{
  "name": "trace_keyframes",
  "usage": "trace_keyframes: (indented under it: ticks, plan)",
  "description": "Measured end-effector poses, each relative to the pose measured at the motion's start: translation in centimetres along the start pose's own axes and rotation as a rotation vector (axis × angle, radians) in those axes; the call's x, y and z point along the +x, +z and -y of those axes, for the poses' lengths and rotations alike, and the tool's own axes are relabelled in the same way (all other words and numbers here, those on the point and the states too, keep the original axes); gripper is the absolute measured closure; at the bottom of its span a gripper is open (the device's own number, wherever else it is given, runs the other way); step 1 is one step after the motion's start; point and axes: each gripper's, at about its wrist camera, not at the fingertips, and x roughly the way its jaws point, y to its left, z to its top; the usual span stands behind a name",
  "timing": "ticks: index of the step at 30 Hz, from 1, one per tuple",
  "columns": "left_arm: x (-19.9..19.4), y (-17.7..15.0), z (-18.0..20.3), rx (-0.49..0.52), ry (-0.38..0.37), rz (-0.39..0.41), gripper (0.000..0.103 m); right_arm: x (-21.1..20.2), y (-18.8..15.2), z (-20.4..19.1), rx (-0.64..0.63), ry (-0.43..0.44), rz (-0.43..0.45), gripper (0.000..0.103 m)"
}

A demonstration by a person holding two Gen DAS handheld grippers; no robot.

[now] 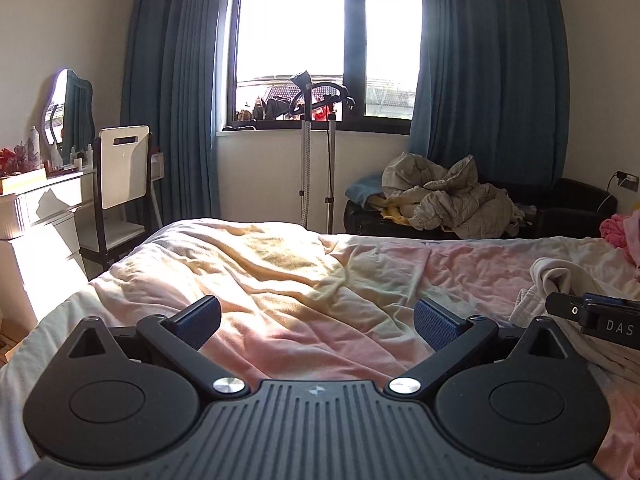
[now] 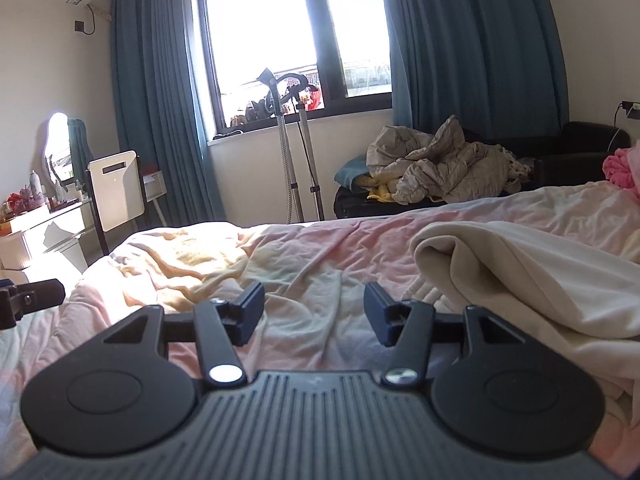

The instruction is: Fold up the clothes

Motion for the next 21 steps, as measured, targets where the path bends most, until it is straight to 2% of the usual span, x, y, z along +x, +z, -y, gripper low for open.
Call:
trace_keyframes:
  ticks: [12,16,21]
  plan:
    - [-0.30,-0.45,0.18,-0.012,0.014,-0.020,0.000,-0.07,-0.25,-0.50,-0.038,0.000,0.001,0.037]
    - [-0.44,-0.52,0.35,-0.008,0.014,-0.019,0.000,-0.05,-0.35,-0.54,-0.044,-0.003,-0.004,0.029]
    - [-0.61,-0.47,0.24,-0.007,0.027,-0.010,0.000,-0.05,-0.19,-0.29,-0.053,0.004,-0.009,0.028]
